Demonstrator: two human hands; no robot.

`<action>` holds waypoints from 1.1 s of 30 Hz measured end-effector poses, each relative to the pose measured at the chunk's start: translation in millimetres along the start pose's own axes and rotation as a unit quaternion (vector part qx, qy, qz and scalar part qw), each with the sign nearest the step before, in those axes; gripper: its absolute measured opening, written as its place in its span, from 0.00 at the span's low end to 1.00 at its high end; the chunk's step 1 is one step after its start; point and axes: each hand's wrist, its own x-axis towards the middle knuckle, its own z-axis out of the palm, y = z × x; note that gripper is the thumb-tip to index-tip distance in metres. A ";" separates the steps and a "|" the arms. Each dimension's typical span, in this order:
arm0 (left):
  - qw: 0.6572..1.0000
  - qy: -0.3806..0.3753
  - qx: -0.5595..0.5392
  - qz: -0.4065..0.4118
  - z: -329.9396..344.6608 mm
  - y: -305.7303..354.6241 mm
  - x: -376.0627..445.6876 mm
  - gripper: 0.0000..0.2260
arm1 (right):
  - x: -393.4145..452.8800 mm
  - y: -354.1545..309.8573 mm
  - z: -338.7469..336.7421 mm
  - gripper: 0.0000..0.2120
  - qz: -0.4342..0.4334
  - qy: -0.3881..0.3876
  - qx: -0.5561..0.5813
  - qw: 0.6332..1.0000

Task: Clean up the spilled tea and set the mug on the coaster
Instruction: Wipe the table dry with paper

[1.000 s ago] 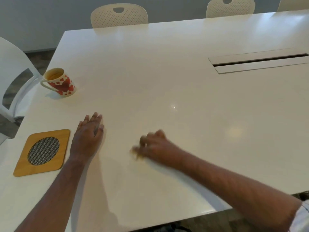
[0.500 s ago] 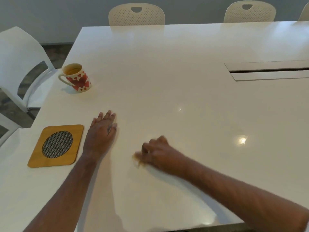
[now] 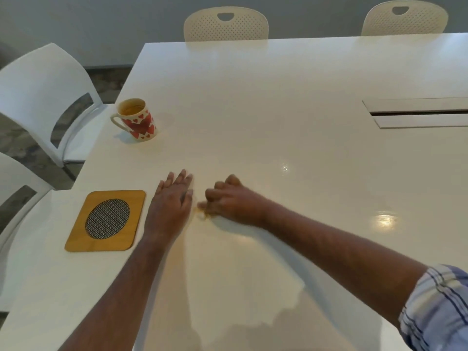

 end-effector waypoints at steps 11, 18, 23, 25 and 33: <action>1.000 -0.003 -0.004 -0.002 3.5 -6.2 0.5 0.22 | -74.4 170.1 -22.1 0.07 0.357 -0.034 -0.158 0.920; 1.000 0.002 -0.005 -0.004 2.2 -2.4 0.3 0.22 | -131.8 156.7 -44.1 0.03 0.460 -0.036 -0.199 0.865; 1.000 0.000 -0.004 -0.006 2.4 -2.8 0.4 0.22 | -89.2 96.3 -24.2 0.04 0.376 -0.008 -0.118 0.919; 1.000 -0.003 0.000 -0.005 2.5 -4.0 1.0 0.22 | -65.7 57.7 -17.4 0.04 0.334 0.005 -0.072 0.940; 1.000 -0.003 0.002 -0.008 3.4 -1.9 0.6 0.21 | -59.8 -46.7 -16.5 0.07 0.206 -0.008 -0.013 0.978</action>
